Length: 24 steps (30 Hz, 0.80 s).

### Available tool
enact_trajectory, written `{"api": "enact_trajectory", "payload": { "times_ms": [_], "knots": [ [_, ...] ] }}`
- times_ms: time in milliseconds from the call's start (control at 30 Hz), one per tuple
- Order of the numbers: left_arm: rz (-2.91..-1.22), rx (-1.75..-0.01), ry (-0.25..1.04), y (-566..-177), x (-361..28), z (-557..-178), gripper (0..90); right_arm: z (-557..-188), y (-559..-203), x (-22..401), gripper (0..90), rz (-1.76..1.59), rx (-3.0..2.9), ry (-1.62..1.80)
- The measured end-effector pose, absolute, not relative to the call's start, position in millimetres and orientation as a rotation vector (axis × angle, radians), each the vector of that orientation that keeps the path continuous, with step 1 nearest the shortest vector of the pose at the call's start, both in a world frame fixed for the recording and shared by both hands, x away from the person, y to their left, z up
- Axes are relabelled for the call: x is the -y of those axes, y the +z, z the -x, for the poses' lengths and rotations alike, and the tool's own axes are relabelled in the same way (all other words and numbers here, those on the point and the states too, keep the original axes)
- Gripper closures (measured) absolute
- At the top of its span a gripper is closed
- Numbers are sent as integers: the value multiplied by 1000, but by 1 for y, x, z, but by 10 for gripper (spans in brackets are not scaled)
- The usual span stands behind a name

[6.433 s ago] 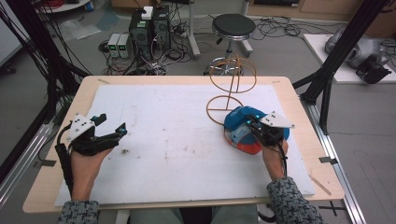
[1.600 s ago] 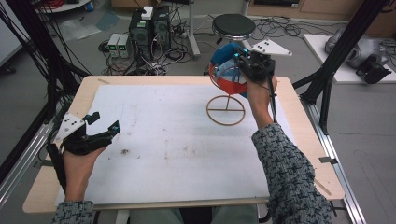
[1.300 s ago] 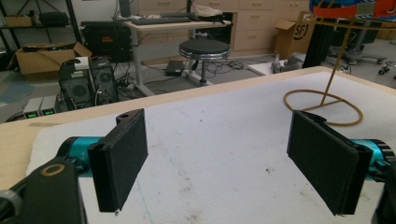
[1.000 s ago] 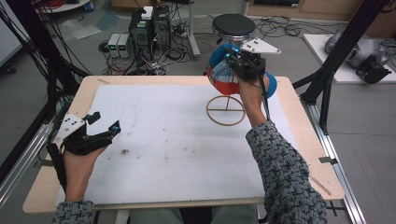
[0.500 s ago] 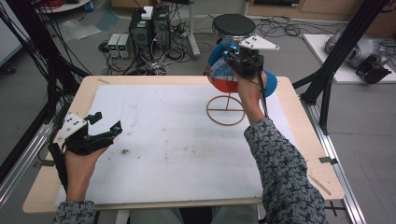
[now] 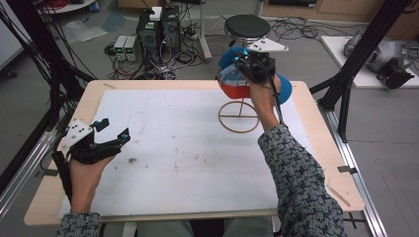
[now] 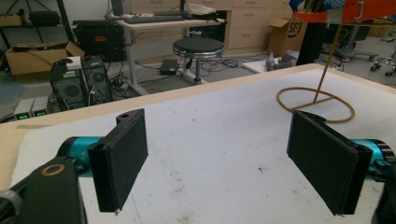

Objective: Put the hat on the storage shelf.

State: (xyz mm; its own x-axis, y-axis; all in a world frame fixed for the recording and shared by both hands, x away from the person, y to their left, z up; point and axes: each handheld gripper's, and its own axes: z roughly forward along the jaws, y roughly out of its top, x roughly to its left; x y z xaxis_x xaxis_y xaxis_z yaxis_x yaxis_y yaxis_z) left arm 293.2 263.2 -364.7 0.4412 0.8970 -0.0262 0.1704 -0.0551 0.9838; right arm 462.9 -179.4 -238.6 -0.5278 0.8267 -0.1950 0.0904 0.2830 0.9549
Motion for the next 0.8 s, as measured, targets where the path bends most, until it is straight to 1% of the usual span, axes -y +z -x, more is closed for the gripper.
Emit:
{"api": "enact_trajectory", "payload": {
  "times_ms": [800],
  "knots": [
    [-1536, -970, 778, -365, -262, -293, 205, -465, -244, 178, 861, -859, -1891, 1191]
  ]
}}
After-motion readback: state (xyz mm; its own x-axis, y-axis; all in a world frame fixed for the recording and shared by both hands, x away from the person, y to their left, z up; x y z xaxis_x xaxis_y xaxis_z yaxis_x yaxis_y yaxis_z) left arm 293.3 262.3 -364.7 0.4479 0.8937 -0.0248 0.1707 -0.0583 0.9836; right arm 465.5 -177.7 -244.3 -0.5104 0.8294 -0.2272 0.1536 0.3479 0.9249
